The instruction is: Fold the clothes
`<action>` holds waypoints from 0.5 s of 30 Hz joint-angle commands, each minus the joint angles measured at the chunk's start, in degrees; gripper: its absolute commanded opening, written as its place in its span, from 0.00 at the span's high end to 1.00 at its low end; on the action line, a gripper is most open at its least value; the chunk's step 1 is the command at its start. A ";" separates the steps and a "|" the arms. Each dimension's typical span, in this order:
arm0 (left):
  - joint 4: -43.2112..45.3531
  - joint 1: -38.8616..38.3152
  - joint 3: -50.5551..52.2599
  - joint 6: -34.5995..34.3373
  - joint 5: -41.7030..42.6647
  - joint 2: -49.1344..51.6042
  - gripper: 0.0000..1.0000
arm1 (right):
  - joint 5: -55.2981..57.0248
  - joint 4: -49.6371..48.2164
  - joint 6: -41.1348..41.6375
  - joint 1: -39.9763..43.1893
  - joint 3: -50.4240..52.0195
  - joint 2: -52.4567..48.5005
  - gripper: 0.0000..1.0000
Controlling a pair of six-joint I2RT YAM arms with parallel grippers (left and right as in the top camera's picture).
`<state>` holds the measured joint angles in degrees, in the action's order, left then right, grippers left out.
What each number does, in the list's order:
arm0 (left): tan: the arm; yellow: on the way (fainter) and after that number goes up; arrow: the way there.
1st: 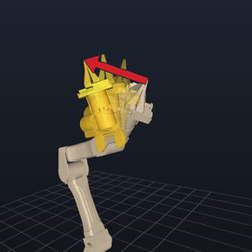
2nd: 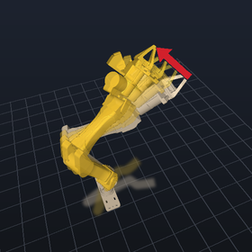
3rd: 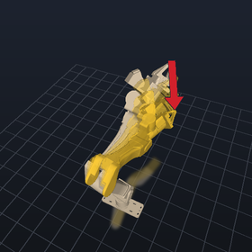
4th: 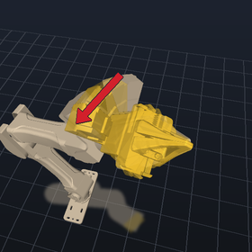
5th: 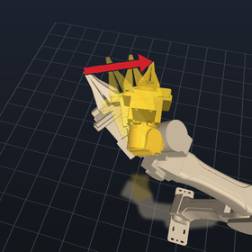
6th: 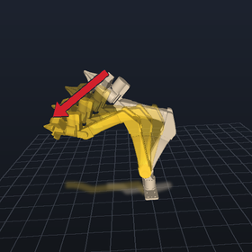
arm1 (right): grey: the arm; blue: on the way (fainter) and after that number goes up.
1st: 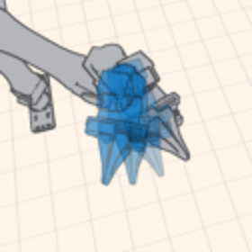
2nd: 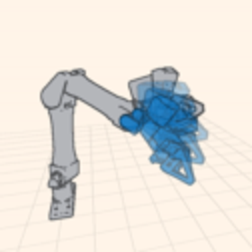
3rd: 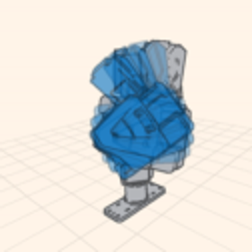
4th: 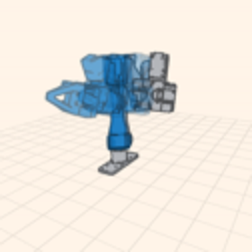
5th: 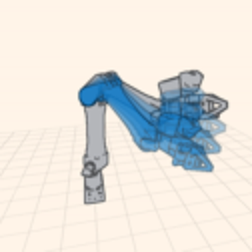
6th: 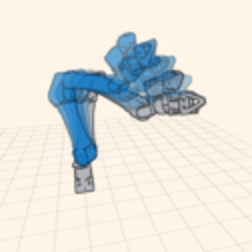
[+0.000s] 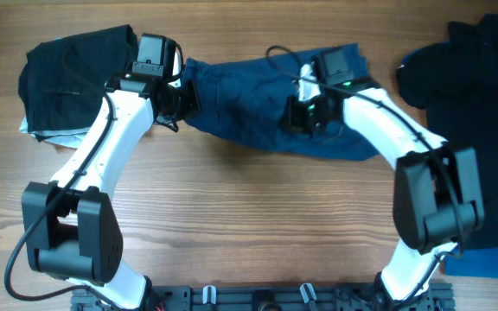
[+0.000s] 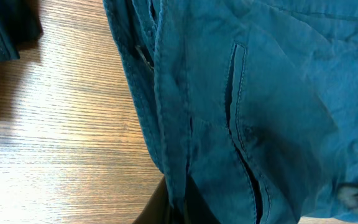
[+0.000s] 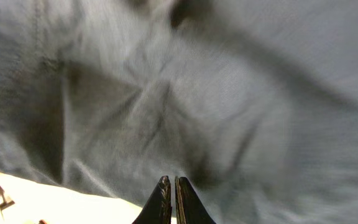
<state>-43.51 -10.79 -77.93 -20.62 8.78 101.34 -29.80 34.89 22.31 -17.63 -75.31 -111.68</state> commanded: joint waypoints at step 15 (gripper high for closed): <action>-1.38 -1.79 -1.66 1.03 -0.96 -5.79 0.96 | -1.88 -7.52 10.16 -3.45 0.52 -8.31 0.96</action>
<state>-44.40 -11.25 -77.97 -20.58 8.32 99.00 -29.21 27.79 32.16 -22.02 -73.06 -118.19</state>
